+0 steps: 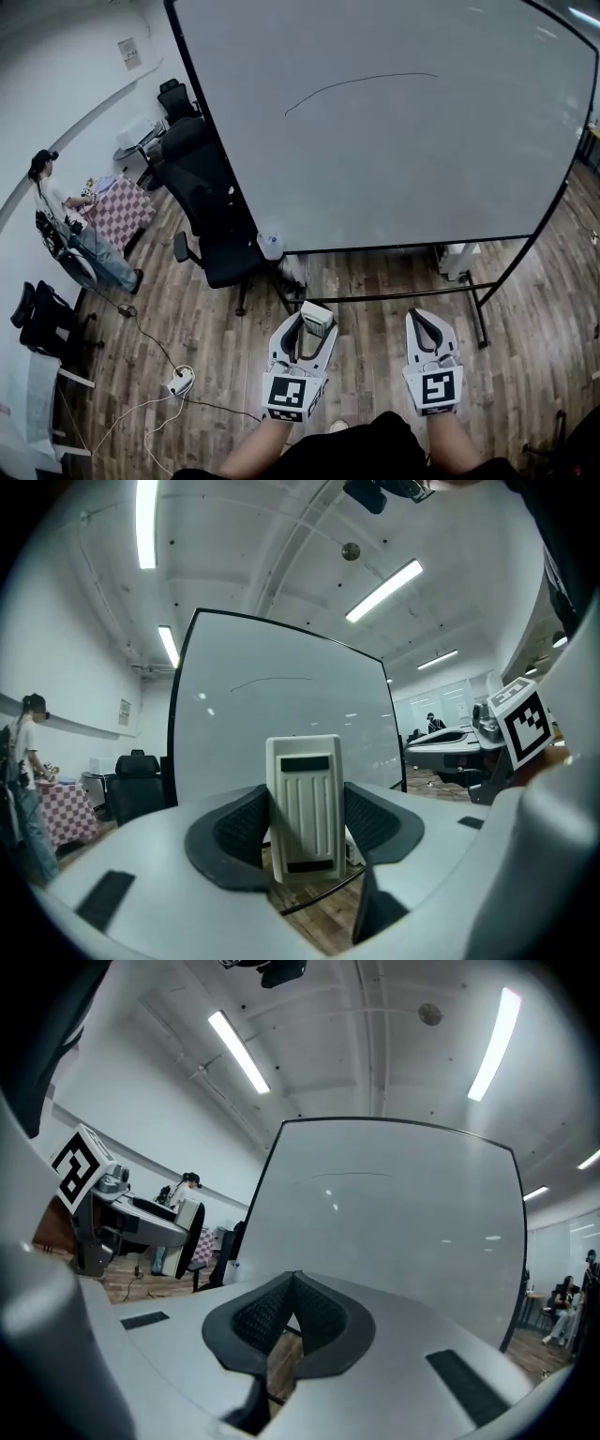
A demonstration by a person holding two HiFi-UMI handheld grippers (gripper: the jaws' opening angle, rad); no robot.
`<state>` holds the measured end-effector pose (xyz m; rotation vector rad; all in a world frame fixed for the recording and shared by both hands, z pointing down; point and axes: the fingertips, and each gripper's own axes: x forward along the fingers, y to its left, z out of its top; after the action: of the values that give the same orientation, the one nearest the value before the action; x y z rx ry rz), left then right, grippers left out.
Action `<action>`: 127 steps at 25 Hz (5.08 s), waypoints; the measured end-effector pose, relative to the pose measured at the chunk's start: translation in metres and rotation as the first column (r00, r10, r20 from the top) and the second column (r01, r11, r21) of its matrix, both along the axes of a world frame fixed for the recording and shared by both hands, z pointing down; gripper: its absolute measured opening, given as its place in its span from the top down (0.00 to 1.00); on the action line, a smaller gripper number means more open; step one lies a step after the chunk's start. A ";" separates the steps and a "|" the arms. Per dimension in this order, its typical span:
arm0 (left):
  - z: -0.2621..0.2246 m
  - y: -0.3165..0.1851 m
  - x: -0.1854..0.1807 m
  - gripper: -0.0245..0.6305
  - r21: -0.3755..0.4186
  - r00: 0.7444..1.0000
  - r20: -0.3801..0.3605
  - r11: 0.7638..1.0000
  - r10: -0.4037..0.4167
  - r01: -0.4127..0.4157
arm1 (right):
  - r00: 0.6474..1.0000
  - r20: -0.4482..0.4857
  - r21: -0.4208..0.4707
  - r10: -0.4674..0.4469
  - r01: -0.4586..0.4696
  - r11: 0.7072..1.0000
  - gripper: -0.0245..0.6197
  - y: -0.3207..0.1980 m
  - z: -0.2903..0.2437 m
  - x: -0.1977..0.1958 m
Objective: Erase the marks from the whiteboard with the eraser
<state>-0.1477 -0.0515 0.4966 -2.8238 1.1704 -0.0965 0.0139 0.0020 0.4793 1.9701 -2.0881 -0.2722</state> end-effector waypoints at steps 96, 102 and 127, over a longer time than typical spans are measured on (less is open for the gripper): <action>-0.283 -0.360 0.106 0.56 0.057 0.844 -0.373 0.898 -0.385 0.436 | 0.922 -0.141 0.134 -0.361 0.380 0.915 0.93 -0.245 -0.085 0.114; -0.291 -0.351 0.125 0.56 0.076 0.851 -0.374 0.903 -0.367 0.423 | 0.937 -0.106 0.143 -0.332 0.345 0.928 0.93 -0.237 -0.081 0.132; -0.327 -0.316 0.246 0.56 0.258 0.935 -0.267 0.917 -0.233 0.303 | 0.959 -0.129 0.181 -0.251 0.272 0.945 0.93 -0.212 -0.094 0.186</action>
<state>0.0983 -0.3671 0.1699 -2.4462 1.4780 0.3718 0.2000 -0.2100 0.3849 1.7293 -2.3297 -0.6426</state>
